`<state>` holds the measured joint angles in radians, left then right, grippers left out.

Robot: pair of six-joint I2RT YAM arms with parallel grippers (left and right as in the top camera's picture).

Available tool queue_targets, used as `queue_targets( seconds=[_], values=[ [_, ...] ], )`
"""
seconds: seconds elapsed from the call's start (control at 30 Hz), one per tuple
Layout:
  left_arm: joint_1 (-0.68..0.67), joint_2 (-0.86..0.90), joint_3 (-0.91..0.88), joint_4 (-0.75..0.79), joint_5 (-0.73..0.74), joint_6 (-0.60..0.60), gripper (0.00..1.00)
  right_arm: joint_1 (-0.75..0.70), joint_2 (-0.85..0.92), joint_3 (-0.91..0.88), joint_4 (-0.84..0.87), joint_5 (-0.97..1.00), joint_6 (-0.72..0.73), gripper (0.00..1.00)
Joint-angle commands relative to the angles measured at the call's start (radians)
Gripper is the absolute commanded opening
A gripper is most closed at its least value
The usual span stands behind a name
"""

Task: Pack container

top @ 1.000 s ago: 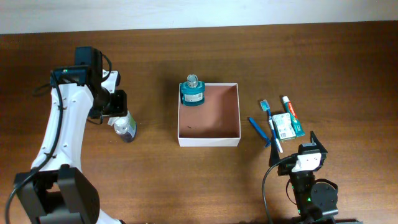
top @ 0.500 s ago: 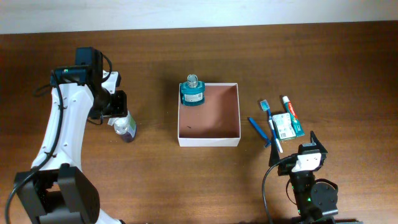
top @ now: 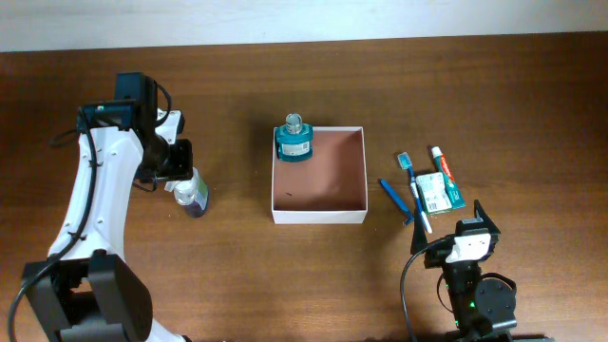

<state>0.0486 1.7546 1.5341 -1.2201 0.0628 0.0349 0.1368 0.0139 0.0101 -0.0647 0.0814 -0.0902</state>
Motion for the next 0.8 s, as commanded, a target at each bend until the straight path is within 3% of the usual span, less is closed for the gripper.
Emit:
queue_targets(
  seconds=[0.0, 0.1, 0.33, 0.4, 0.53, 0.77],
  values=[
    [-0.002, 0.017, 0.017, -0.005, -0.008, 0.005, 0.48, -0.009, -0.008, -0.005, -0.008, 0.009, -0.007, 0.99],
    [-0.002, 0.022, 0.017, -0.005, -0.007, 0.005, 0.54, -0.009, -0.008, -0.005, -0.008, 0.009, -0.007, 0.98],
    [-0.002, 0.064, 0.017, -0.010, -0.007, 0.005, 0.54, -0.009, -0.008, -0.005, -0.008, 0.009, -0.007, 0.98],
    [-0.001, 0.080, 0.017, -0.011, -0.008, 0.005, 0.53, -0.009, -0.008, -0.005, -0.008, 0.009, -0.007, 0.98],
    [-0.001, 0.082, 0.018, -0.011, -0.008, 0.005, 0.41, -0.009, -0.008, -0.005, -0.008, 0.009, -0.007, 0.98],
    [-0.001, 0.082, 0.029, -0.012, -0.007, 0.004, 0.38, -0.009, -0.008, -0.005, -0.008, 0.009, -0.007, 0.98]
  ],
)
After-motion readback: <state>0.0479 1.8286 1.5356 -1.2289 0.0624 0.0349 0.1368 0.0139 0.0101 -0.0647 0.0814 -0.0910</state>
